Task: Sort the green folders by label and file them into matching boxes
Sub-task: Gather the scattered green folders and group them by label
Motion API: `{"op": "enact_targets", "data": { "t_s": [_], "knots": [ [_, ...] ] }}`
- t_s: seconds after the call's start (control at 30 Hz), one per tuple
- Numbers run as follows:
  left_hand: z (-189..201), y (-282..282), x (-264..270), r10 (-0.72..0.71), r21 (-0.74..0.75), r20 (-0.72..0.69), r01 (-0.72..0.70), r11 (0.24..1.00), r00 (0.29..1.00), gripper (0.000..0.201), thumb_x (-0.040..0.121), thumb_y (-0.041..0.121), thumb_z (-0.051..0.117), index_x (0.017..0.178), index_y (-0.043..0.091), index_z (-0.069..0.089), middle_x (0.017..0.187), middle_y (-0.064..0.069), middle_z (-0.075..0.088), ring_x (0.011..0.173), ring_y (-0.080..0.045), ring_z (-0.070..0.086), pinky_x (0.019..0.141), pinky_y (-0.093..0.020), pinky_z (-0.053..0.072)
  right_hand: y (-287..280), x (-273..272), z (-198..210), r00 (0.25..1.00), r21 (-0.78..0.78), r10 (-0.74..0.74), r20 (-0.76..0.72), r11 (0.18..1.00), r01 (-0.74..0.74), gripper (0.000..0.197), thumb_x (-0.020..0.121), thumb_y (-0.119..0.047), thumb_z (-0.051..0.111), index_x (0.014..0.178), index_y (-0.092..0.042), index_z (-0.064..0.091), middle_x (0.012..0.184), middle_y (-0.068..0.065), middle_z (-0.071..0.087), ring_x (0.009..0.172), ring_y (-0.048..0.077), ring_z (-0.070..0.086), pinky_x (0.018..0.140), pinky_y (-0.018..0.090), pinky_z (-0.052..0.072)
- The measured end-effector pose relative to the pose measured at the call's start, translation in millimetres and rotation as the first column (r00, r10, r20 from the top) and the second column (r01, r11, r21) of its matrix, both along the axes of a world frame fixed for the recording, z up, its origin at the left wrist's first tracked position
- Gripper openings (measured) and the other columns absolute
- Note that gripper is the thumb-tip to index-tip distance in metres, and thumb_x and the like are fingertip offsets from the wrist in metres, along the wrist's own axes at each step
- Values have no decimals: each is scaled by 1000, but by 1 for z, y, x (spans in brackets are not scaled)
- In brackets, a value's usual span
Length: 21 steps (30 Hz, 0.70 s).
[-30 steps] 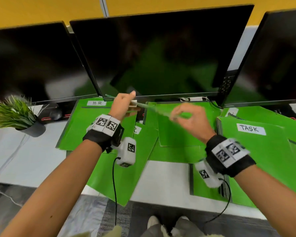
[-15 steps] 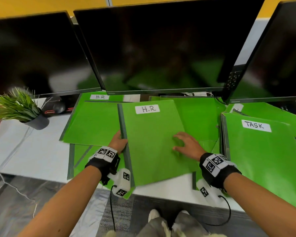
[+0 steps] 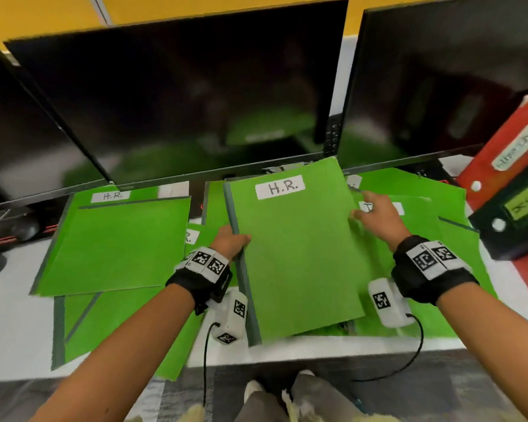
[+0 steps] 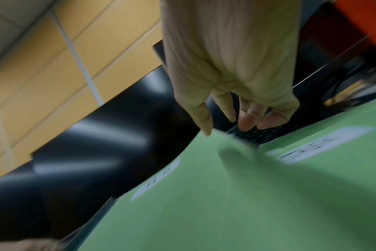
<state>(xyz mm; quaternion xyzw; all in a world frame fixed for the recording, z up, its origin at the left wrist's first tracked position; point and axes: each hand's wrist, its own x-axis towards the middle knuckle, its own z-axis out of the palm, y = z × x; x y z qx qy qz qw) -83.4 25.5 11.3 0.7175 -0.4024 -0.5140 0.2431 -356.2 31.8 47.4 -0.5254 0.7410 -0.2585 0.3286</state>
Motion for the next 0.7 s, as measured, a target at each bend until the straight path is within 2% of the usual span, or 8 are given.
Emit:
{"op": "enact_targets", "data": {
  "t_s": [0.07, 0.2, 0.23, 0.3, 0.37, 0.43, 0.53, 0.7],
  "knots": [
    [-16, -1, -21, 15, 39, 60, -18, 999, 998, 24, 91, 8, 53, 73, 6, 37, 65, -7, 35, 66, -25, 42, 66, -34, 40, 4, -29, 1, 999, 64, -47, -9, 997, 48, 58, 89, -9, 58, 142, -3, 34, 136, 19, 47, 110, 25, 51, 87, 28, 40],
    [-50, 9, -38, 63, 131, 33, -67, 989, 997, 30, 94, 4, 45, 66, 6, 36, 64, -8, 32, 64, -25, 39, 72, -35, 34, 13, -57, -9, 999, 237, -29, -16, 971, 32, 66, 89, -20, 60, 145, -9, 27, 147, 15, 35, 131, 31, 40, 106, 37, 34],
    [-56, 11, -40, 53, 153, 20, -56, 987, 998, 26, 94, 5, 44, 68, 3, 40, 63, -8, 31, 59, -23, 36, 72, -35, 33, 15, -62, -13, 1000, 270, -22, 1, 963, 21, 69, 89, -24, 60, 147, -11, 24, 150, 15, 31, 134, 31, 36, 109, 39, 31],
    [-64, 14, -47, 71, 183, -38, -63, 981, 997, 18, 94, 6, 45, 97, -11, 50, 64, -15, 34, 59, -27, 41, 72, -36, 32, 20, -67, -19, 997, 299, -9, 73, 954, -13, 71, 89, -28, 59, 147, -12, 22, 149, 16, 32, 134, 31, 36, 109, 41, 30],
    [-72, 17, -49, 87, 225, -68, -69, 972, 994, 27, 95, 8, 46, 113, -11, 45, 71, -27, 39, 68, -35, 50, 73, -37, 33, 24, -68, -23, 994, 288, 21, 110, 956, -52, 65, 91, -25, 58, 146, -13, 26, 142, 18, 41, 124, 29, 45, 104, 39, 36],
    [-76, 22, -52, 90, 257, -89, -64, 964, 992, 15, 96, 9, 47, 98, -5, 43, 65, -18, 34, 60, -28, 41, 72, -38, 32, 28, -68, -28, 993, 292, 71, 92, 952, -95, 57, 92, -14, 55, 142, -13, 30, 139, 19, 44, 122, 28, 46, 101, 36, 37],
    [-78, 30, -60, 67, 279, -73, -44, 959, 995, 23, 95, 7, 48, 75, 3, 39, 63, -9, 32, 57, -22, 35, 73, -37, 33, 35, -74, -38, 989, 349, 136, 52, 926, -145, 51, 91, -6, 54, 138, -11, 34, 142, 18, 40, 129, 30, 42, 101, 36, 38],
    [-57, 23, -96, 47, 198, -81, -30, 980, 996, 8, 95, 8, 49, 95, 6, 41, 66, -6, 39, 60, -19, 40, 79, -36, 41, 42, -101, -51, 998, 351, 53, 30, 934, -60, 49, 90, -5, 54, 136, -10, 37, 138, 21, 44, 125, 32, 45, 103, 39, 37]
  ]
}}
